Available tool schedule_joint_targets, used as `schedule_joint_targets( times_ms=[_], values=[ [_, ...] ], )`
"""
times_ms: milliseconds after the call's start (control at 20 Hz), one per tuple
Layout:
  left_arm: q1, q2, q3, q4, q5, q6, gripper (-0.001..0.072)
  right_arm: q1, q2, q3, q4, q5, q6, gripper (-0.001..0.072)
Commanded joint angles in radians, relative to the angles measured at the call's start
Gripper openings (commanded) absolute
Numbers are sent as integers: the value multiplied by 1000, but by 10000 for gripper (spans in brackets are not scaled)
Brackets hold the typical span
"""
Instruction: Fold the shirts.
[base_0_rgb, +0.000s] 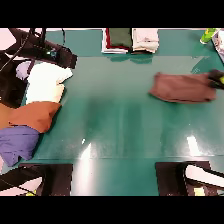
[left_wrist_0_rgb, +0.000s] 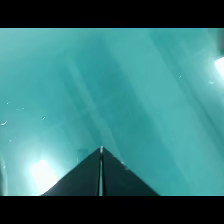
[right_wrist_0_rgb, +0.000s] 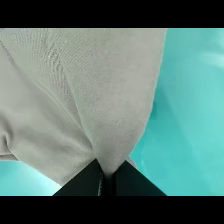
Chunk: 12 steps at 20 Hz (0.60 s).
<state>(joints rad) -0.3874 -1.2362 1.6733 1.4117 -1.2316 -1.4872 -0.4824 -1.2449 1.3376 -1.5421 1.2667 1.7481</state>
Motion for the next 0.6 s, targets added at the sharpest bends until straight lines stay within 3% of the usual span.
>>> schedule_joint_targets(
  times_ms=[0, 250, 550],
  values=[
    [-6, 0, 0, -2, 14, -6, 27, -284, 87, -111, -2, -36, -14, 13],
    [-6, -1, 0, -2, 14, -5, 27, -441, 165, -294, 2, 16, 2, 13],
    [-6, -2, 0, -2, 7, -4, 28, -287, 276, -502, 3, 27, 29, 14]
  ],
)
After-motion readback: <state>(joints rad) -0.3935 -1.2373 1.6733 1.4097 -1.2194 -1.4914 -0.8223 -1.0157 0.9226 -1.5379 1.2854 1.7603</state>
